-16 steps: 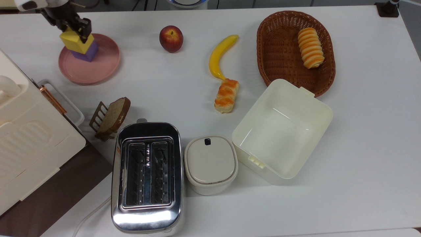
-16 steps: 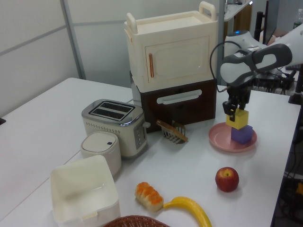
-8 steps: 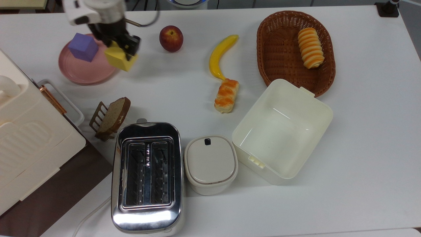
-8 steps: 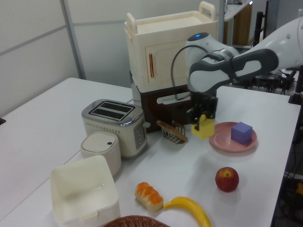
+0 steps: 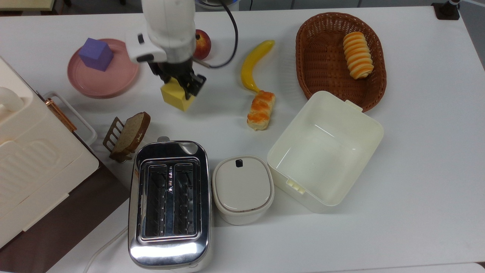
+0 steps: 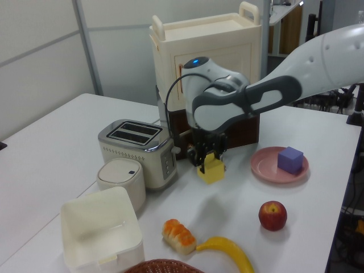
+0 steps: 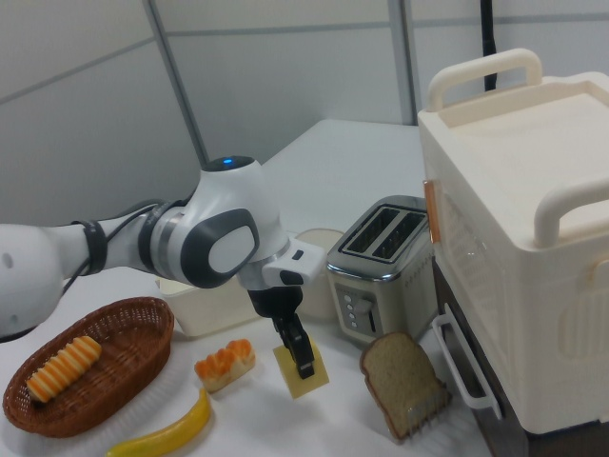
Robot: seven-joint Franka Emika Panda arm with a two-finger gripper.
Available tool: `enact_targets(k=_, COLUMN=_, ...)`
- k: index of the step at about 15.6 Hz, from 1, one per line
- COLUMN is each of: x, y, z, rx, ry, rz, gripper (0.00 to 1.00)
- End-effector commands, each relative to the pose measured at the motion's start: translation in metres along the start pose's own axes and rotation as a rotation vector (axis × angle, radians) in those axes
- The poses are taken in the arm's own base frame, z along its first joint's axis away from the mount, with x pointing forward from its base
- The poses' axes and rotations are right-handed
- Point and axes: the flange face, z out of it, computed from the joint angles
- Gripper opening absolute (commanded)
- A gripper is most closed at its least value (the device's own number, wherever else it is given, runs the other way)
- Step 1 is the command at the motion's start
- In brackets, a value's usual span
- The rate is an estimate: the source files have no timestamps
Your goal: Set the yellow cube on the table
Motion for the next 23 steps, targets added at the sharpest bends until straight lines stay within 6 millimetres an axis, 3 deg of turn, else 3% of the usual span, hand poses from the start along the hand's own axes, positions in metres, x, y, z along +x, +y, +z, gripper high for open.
enact_targets(k=1, x=0.008, y=-0.008, z=-0.001, rx=-0.022, ry=-0.006, rz=0.02, gripper=0.21)
enact_targets(k=3, x=0.011, y=-0.01, z=-0.008, rx=-0.01, ry=0.007, rz=0.022, gripper=0.26)
enact_targets(k=4, x=0.012, y=-0.011, z=-0.012, rx=-0.005, ry=0.012, rz=0.024, gripper=0.49)
enact_targets(k=5, x=0.011, y=-0.011, z=-0.013, rx=-0.007, ry=0.009, rz=0.025, gripper=0.92)
enact_targets(k=6, x=0.01, y=-0.012, z=-0.013, rx=-0.014, ry=0.012, rz=0.015, gripper=1.0)
enact_targets(k=14, x=0.01, y=-0.007, z=-0.021, rx=-0.086, ry=0.053, rz=-0.049, gripper=1.0)
enact_targets(k=17, x=0.003, y=0.009, z=-0.053, rx=-0.106, ry=0.067, rz=-0.107, gripper=1.0)
enact_targets(k=19, x=-0.015, y=0.035, z=-0.086, rx=-0.145, ry=0.004, rz=-0.18, gripper=1.0)
enact_targets(k=23, x=-0.032, y=0.078, z=-0.118, rx=-0.094, ry=-0.09, rz=-0.342, gripper=1.0)
